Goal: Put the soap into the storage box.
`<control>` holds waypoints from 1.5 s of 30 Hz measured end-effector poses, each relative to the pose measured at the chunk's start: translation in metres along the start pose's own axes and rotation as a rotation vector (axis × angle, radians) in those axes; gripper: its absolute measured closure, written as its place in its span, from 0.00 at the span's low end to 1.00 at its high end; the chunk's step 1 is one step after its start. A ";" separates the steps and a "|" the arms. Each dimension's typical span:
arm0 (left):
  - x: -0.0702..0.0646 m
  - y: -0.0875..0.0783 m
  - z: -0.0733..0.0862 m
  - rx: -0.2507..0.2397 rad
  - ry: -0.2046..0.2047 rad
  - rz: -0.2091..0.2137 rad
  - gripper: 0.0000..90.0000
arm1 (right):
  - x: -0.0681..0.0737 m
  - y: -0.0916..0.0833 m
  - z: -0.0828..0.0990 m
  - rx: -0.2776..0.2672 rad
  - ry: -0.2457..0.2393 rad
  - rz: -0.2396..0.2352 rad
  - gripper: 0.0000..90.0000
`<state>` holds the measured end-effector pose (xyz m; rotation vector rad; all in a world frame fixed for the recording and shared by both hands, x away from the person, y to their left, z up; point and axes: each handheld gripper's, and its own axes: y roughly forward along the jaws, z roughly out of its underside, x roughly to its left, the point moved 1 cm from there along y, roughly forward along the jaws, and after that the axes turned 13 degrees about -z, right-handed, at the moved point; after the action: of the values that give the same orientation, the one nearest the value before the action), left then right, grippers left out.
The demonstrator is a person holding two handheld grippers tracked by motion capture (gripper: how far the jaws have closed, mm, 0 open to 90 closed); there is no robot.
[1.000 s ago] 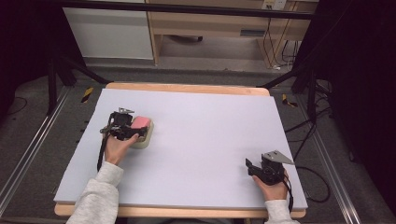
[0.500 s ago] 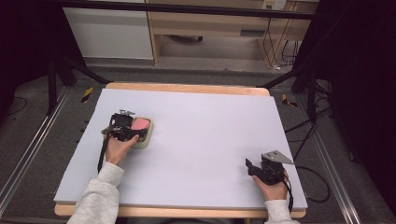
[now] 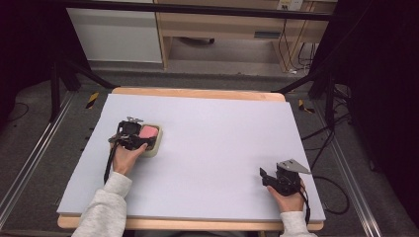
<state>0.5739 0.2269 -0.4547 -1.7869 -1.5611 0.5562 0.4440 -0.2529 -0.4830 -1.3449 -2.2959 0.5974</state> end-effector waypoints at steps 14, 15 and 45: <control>-0.001 0.003 0.002 0.001 -0.004 -0.007 0.41 | 0.000 0.000 0.000 -0.001 -0.004 0.000 0.34; -0.002 0.003 0.002 0.002 -0.004 -0.009 0.41 | 0.000 0.000 0.000 0.000 -0.001 -0.001 0.34; 0.012 -0.065 0.038 -0.227 -0.007 0.093 0.27 | -0.006 -0.003 0.003 -0.007 0.022 0.018 0.32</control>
<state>0.5050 0.2496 -0.4307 -2.0376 -1.6051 0.4433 0.4429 -0.2595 -0.4846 -1.3702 -2.2722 0.5778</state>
